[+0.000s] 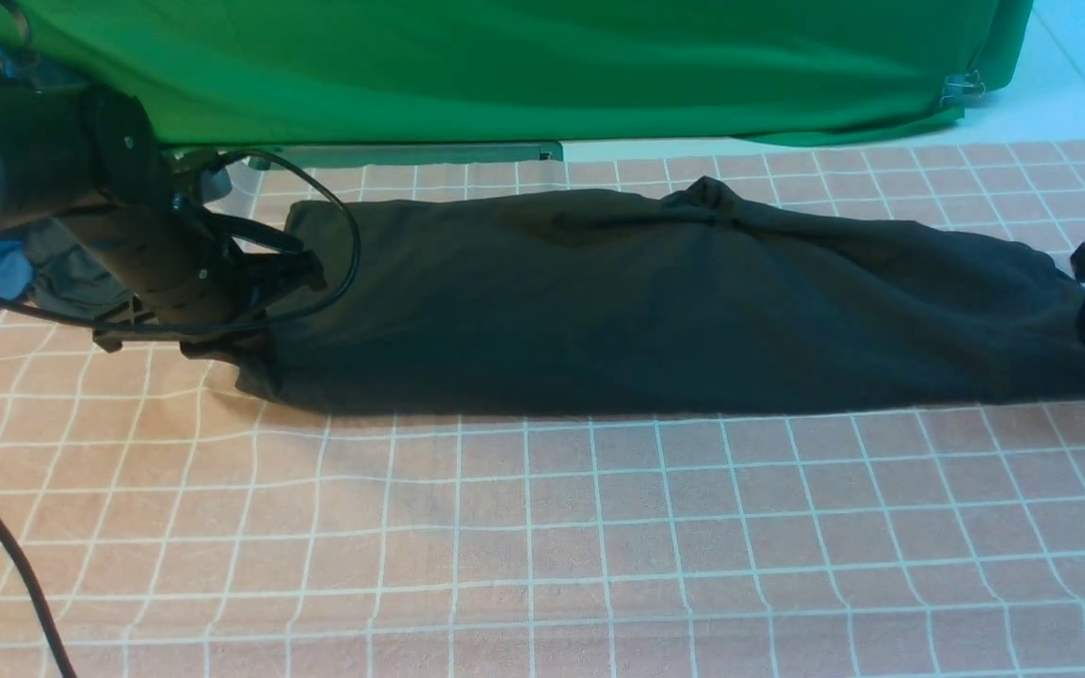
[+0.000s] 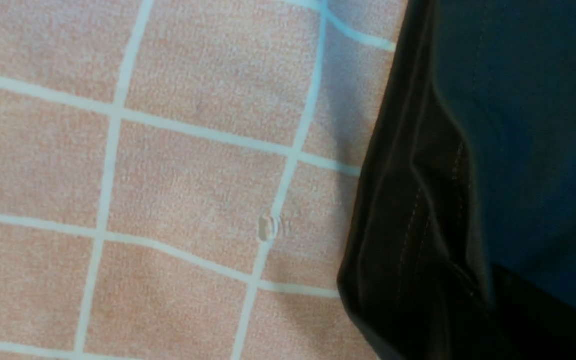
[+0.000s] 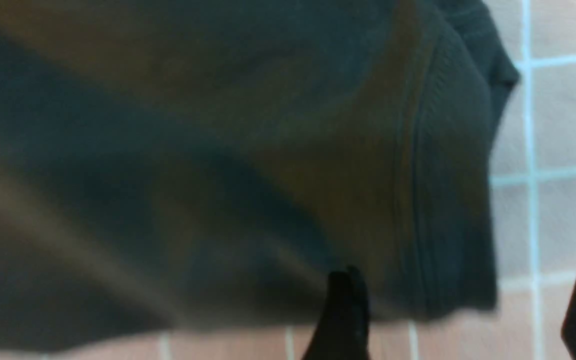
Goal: Fold a long-sleeved shirt over a pink coffee tablecloth.
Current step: 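Pull the folded dark garment lengthwise by its ends to straighten it flat on the table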
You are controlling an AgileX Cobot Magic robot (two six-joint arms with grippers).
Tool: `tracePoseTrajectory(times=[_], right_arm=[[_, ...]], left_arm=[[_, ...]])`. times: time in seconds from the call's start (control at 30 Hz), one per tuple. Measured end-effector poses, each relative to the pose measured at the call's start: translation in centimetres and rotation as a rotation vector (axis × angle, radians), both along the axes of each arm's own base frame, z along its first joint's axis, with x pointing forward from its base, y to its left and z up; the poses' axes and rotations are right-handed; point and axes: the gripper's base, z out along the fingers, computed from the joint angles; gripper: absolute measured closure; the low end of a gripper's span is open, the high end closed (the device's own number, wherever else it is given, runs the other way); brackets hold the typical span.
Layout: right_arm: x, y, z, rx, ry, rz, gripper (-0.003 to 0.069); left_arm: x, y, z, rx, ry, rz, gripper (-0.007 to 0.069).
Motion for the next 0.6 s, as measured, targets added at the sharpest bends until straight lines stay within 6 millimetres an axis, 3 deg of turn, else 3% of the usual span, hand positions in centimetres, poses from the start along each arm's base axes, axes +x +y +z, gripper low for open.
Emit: tracePoseTrajectory(times=[0.07, 0.17, 0.2, 0.23, 0.27, 0.3, 0.4, 0.6], right_arm=[[0.5, -0.1, -1.8, 0.005, 0.019, -0.003, 0.0092], [0.6, -0.1, -2.8, 0.009, 0.041, 0.000, 0.0187], [0.7, -0.1, -3.2, 0.009, 0.051, 0.014, 0.0354], [0.7, -0.1, -3.2, 0.009, 0.052, 0.017, 0.0376], [0.6, -0.1, -3.2, 0.008, 0.053, 0.027, 0.0517], [0.6, -0.1, -3.0, 0.006, 0.050, 0.032, 0.0564], [0.4, 0.0, -1.9, 0.001, 0.036, 0.039, 0.0590], [-1.0, 0.2, 2.8, -0.017, -0.023, 0.052, 0.0590]], left_arm=[[0.1, 0.0, 0.0, 0.000, -0.008, 0.001, 0.0594], [0.2, 0.0, 0.1, -0.006, -0.024, 0.006, 0.0594], [0.4, -0.1, 0.3, -0.018, -0.033, 0.012, 0.0594], [0.4, -0.1, 0.4, -0.021, -0.034, 0.013, 0.0594], [0.6, -0.2, 0.8, -0.028, -0.041, 0.015, 0.0594], [0.7, -0.2, 1.1, -0.029, -0.041, 0.015, 0.0594], [0.9, -0.3, 2.6, -0.036, -0.047, 0.011, 0.0594], [-0.1, -0.3, 5.7, -0.035, -0.089, 0.003, 0.0594]])
